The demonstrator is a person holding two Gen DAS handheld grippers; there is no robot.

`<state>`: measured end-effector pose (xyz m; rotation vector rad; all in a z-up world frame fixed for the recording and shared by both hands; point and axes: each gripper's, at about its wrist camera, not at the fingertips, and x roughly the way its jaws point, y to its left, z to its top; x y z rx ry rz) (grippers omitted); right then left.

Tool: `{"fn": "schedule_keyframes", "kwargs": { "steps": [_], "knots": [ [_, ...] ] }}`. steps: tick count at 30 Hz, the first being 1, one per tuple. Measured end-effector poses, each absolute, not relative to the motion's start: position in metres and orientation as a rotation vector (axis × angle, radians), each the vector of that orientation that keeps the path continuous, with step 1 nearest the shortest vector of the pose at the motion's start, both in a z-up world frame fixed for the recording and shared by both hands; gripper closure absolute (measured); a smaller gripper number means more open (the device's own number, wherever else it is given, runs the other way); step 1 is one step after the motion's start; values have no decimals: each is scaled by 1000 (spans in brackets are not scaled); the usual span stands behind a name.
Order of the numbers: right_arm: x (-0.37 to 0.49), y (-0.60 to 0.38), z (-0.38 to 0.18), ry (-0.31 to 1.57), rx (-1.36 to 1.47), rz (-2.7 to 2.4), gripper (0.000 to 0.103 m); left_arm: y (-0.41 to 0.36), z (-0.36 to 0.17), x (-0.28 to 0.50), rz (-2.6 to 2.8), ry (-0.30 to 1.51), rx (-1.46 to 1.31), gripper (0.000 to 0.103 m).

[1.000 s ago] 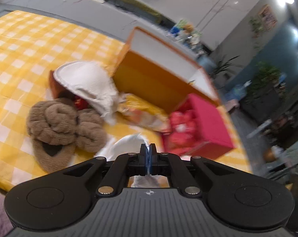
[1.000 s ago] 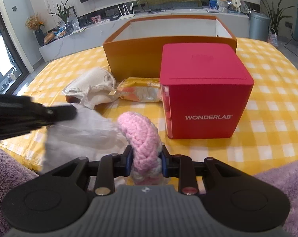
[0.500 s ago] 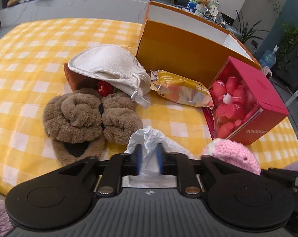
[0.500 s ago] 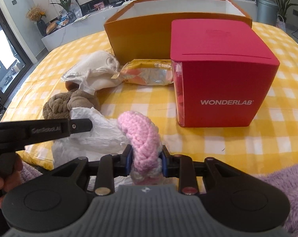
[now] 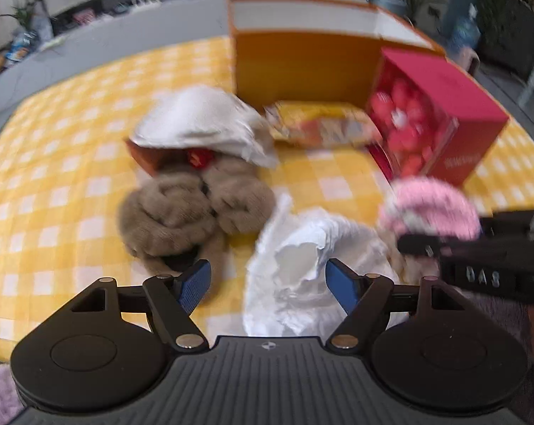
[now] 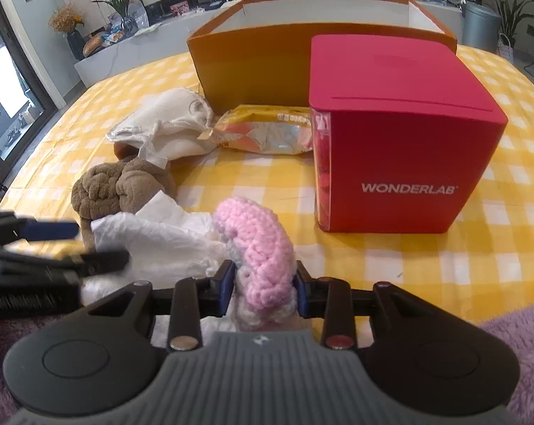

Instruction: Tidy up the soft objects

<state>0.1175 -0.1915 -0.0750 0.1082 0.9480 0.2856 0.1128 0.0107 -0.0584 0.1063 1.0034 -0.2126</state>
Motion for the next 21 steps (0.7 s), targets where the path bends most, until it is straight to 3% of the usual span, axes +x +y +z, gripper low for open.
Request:
{"fn": "schedule_keyframes", "kwargs": {
  "steps": [8, 18, 21],
  "knots": [
    [123, -188, -80, 938, 103, 342, 62, 18, -82, 137, -203, 1133, -41, 17],
    [126, -186, -86, 951, 60, 324, 72, 8, -95, 151, -203, 1174, -39, 17],
    [124, -186, -85, 946, 56, 325, 74, 6, -93, 148, -240, 1157, -38, 37]
  ]
}}
